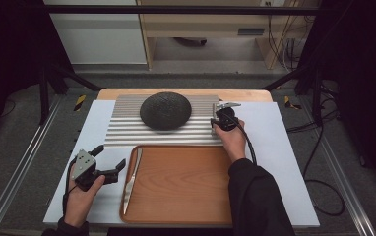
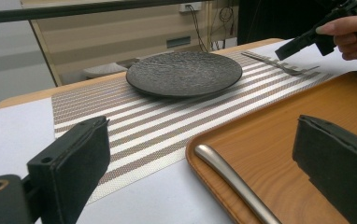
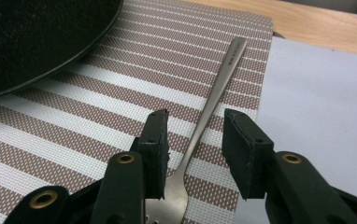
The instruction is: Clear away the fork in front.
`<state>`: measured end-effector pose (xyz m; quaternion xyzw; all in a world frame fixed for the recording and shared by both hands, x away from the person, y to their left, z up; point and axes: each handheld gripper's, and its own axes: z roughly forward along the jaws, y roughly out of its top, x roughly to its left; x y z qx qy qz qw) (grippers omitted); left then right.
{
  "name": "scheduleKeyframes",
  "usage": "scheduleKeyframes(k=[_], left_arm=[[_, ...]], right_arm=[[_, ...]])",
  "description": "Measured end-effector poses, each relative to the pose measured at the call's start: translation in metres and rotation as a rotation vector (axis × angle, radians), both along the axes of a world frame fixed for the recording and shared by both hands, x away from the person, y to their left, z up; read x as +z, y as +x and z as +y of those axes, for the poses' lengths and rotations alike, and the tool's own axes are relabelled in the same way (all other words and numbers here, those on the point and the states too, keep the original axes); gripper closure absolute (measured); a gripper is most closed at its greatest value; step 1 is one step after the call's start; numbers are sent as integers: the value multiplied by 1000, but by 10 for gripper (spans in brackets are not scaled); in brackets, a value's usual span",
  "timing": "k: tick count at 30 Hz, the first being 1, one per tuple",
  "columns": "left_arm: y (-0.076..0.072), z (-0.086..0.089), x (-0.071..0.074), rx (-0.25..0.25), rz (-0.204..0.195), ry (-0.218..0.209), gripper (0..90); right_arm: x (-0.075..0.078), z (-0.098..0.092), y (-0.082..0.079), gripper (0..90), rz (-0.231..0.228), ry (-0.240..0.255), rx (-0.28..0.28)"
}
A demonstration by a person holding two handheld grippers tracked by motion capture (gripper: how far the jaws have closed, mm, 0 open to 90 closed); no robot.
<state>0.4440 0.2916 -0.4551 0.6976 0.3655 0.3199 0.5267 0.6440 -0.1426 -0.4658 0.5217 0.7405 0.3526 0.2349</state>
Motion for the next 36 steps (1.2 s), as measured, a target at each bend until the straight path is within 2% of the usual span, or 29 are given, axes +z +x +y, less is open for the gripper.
scheduleKeyframes(k=[5, 25, 32, 36], left_arm=[[0, 0, 0, -1, 3, 5, 48], [0, 1, 0, -2, 2, -5, 50], [0, 1, 1, -3, 1, -6, 50], [0, 1, 1, -5, 1, -5, 50]], right_arm=[[-3, 2, 3, 637, 28, -9, -4], [-9, 4, 12, 677, 79, -21, -18], [-9, 5, 12, 804, 80, -33, -18], [-8, 4, 12, 812, 86, -38, -13]])
